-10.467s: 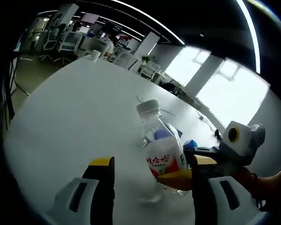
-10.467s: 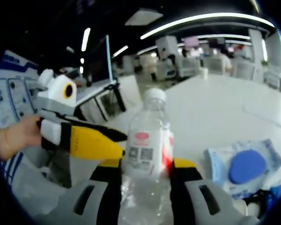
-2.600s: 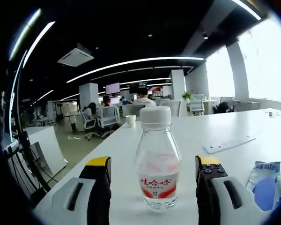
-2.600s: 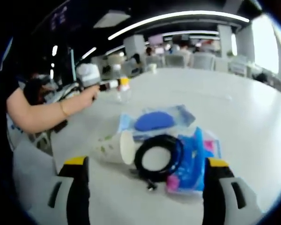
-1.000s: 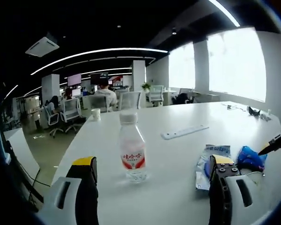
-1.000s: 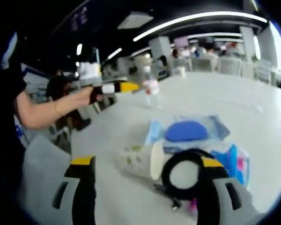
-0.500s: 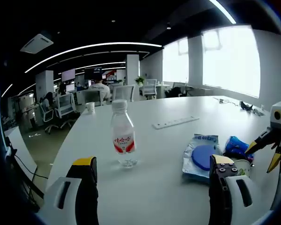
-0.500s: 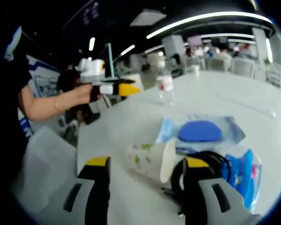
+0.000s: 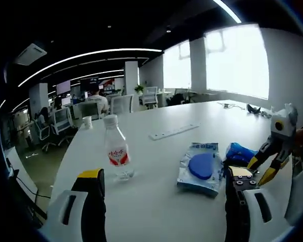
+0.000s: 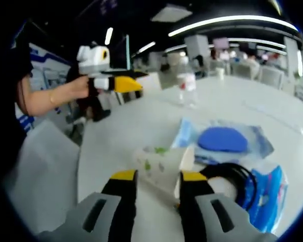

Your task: Arrange the tabletop items into an orderly group along one side of the table until the central work area is clear of visible clutter.

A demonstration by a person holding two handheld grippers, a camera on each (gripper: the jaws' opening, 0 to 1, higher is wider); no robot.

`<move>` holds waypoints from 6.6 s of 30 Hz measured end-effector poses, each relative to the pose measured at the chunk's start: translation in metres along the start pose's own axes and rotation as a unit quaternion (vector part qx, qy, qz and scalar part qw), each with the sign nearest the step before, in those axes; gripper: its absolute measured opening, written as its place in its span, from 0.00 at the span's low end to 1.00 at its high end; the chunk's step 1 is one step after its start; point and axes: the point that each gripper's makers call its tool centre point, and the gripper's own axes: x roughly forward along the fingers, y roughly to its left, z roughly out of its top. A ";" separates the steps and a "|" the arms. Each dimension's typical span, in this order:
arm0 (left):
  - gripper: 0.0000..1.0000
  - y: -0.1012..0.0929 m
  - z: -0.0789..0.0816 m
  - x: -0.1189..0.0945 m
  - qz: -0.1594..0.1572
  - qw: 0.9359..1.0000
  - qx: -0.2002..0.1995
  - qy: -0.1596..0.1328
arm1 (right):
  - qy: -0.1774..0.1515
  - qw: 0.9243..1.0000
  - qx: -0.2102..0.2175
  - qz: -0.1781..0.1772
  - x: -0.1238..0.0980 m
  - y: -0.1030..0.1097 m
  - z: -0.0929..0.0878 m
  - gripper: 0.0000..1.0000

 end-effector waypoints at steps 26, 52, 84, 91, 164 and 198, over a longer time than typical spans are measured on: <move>0.98 -0.047 0.006 -0.015 -0.102 0.995 0.000 -0.001 | -0.020 0.998 0.046 0.046 -0.009 0.028 0.019 0.00; 0.83 -0.094 -0.011 -0.019 -0.182 0.978 0.082 0.060 | 0.043 0.994 -0.078 0.069 -0.030 0.053 0.054 0.00; 0.58 -0.144 -0.036 -0.022 -0.262 0.945 0.158 0.115 | 0.135 0.956 -0.243 0.091 -0.026 0.082 0.048 0.00; 0.52 -0.151 -0.041 -0.026 -0.277 0.939 0.158 0.125 | 0.142 0.950 -0.262 0.098 -0.027 0.089 0.048 0.00; 0.37 -0.144 -0.019 -0.014 -0.205 0.978 0.023 0.035 | -0.030 0.995 -0.084 0.033 -0.043 0.066 0.098 0.71; 0.37 -0.057 0.021 0.021 -0.061 0.996 -0.029 -0.055 | -0.061 0.997 -0.014 -0.042 -0.062 0.012 0.088 1.00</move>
